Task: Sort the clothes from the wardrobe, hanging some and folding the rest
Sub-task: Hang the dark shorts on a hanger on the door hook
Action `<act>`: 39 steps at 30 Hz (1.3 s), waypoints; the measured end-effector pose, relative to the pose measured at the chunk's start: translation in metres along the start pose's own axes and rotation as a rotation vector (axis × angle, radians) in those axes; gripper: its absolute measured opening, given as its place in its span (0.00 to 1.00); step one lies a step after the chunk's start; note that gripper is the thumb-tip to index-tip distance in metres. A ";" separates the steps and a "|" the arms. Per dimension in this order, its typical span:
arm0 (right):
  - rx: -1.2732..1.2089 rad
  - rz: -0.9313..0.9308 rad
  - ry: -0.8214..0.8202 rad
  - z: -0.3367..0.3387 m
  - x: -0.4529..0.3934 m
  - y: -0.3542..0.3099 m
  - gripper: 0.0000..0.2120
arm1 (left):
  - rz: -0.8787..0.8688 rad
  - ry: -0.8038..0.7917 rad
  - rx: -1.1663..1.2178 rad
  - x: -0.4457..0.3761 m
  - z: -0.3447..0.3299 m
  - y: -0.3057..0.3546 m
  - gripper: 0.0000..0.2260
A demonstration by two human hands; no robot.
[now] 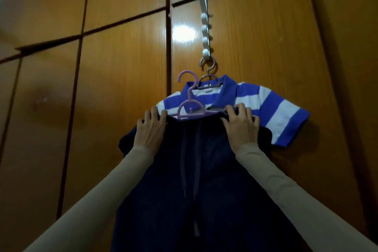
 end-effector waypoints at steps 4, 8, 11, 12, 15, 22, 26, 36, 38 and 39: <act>0.019 -0.044 -0.007 -0.006 -0.045 0.010 0.13 | -0.014 0.071 0.041 -0.052 -0.008 0.004 0.19; 0.086 -0.031 0.021 -0.002 -0.081 0.017 0.14 | -0.036 0.124 0.043 -0.094 -0.011 0.009 0.15; 0.111 -0.034 0.043 0.003 -0.102 0.021 0.14 | -0.022 0.171 0.103 -0.116 -0.011 0.015 0.13; 0.119 -0.038 0.043 0.005 -0.107 0.022 0.14 | -0.019 0.181 0.103 -0.124 -0.012 0.018 0.14; 0.142 -0.042 0.048 0.008 -0.119 0.024 0.13 | -0.003 0.218 0.156 -0.138 -0.009 0.021 0.15; 0.176 -0.087 0.004 0.007 -0.134 0.035 0.15 | 0.019 0.144 0.273 -0.167 -0.015 0.038 0.13; 0.170 -0.131 -0.032 0.002 -0.137 0.044 0.15 | 0.029 0.125 0.306 -0.173 -0.019 0.049 0.13; 0.131 -0.139 0.025 -0.014 -0.130 0.059 0.16 | 0.076 0.140 0.459 -0.161 -0.040 0.059 0.13; 0.143 -0.116 0.074 -0.020 -0.122 0.062 0.17 | 0.079 0.146 0.484 -0.154 -0.047 0.062 0.14; 0.150 -0.100 0.091 -0.023 -0.118 0.063 0.18 | 0.079 0.154 0.497 -0.150 -0.051 0.063 0.15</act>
Point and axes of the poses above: each hand's wrist, its own x-axis away from the middle knuckle, its own z-axis out of the back of the hand, y = z × x, the point moved 5 cm from there along -x, towards the middle knuckle, and after that the axes turned 8 degrees about -x, right-handed, at the moved point
